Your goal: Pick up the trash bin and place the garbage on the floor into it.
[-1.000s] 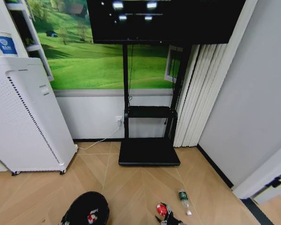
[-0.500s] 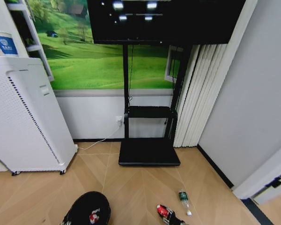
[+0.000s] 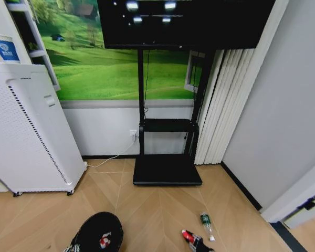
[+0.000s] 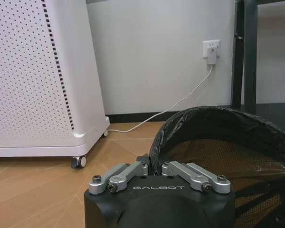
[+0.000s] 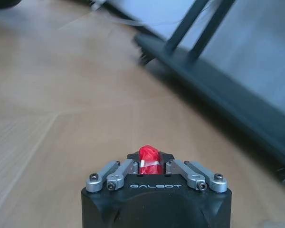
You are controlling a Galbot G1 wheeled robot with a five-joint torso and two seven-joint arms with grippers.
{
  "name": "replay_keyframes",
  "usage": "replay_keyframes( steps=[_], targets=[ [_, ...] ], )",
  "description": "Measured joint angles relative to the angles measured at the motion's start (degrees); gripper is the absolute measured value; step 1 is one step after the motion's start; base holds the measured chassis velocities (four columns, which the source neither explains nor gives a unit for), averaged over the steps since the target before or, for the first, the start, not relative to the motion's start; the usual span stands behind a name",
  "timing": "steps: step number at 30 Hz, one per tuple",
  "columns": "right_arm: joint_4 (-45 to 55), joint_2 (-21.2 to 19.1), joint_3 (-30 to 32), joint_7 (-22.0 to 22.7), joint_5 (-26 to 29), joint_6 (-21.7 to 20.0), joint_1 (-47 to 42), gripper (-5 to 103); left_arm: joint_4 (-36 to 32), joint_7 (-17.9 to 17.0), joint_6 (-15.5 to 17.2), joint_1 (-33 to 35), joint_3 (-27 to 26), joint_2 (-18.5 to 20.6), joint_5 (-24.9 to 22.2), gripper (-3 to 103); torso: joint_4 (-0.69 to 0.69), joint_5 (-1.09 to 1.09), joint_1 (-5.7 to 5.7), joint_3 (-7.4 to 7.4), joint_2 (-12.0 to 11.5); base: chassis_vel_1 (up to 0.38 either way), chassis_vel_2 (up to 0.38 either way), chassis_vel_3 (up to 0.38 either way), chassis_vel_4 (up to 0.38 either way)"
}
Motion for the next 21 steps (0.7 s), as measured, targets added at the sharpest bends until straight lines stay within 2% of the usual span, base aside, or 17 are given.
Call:
replay_keyframes(
  steps=[3, 5, 6, 13, 15, 16, 18, 21],
  targets=[
    [2.8, -0.9, 1.5, 0.6, 0.3, 0.0, 0.1, 15, 0.3, -0.5, 0.6, -1.2, 0.6, 0.5, -0.5, 7, 0.01, 0.02, 0.00, 0.00, 0.0, 0.000, 0.000, 0.000, 0.000],
    [3.7, -1.3, 2.1, 0.7, 0.2, 0.0, 0.1, 15, 0.3, -0.7, 0.8, -1.7, 0.8, 0.6, -0.7, 7, 0.01, 0.02, 0.00, 0.00, 0.0, 0.000, 0.000, 0.000, 0.000],
    [5.8, -2.0, 3.3, 1.0, -0.1, 0.0, 0.4, 11, 0.2, -1.3, 1.4, -2.8, 1.4, 1.1, -1.3, 7, 0.01, 0.00, 0.00, 0.00, 0.0, 0.000, 0.000, 0.000, 0.000],
    [12.4, -5.4, 6.5, 1.5, -0.3, 0.1, -0.9, 10, -0.8, -2.4, 2.6, -4.7, 2.7, 1.9, -2.1, 7, 0.00, 0.00, 0.01, 0.00, 0.0, 0.000, 0.000, 0.000, 0.000],
    [21.0, -7.9, 9.9, 3.6, -2.3, 0.2, -4.5, 10, 0.0, -3.0, 3.1, -5.8, 2.9, 2.1, -2.5, 7, 0.01, 0.01, 0.00, -0.01, 0.0, 0.000, 0.000, 0.000, 0.000],
    [21.0, -7.9, 9.9, 3.6, -2.3, 0.2, -4.5, 10, 0.0, -3.0, 3.1, -5.8, 2.9, 2.1, -2.5, 7, 0.01, 0.01, 0.00, -0.01, 0.0, 0.000, 0.000, 0.000, 0.000],
    [28.7, -9.9, 11.8, 5.2, -3.8, 0.2, -6.8, 10, 1.1, -3.6, 3.5, -7.6, 3.2, 2.4, -3.2, 7, 0.00, 0.00, 0.00, -0.01, 0.0, 0.000, 0.000, 0.000, 0.000],
    [34.3, -11.5, 13.0, 6.0, -4.8, 0.2, -8.6, 10, 1.1, -4.1, 4.2, -8.4, 3.6, 2.8, -3.5, 7, 0.02, -0.01, 0.01, -0.01, 0.0, 0.000, 0.000, 0.000, 0.000]
  ],
)
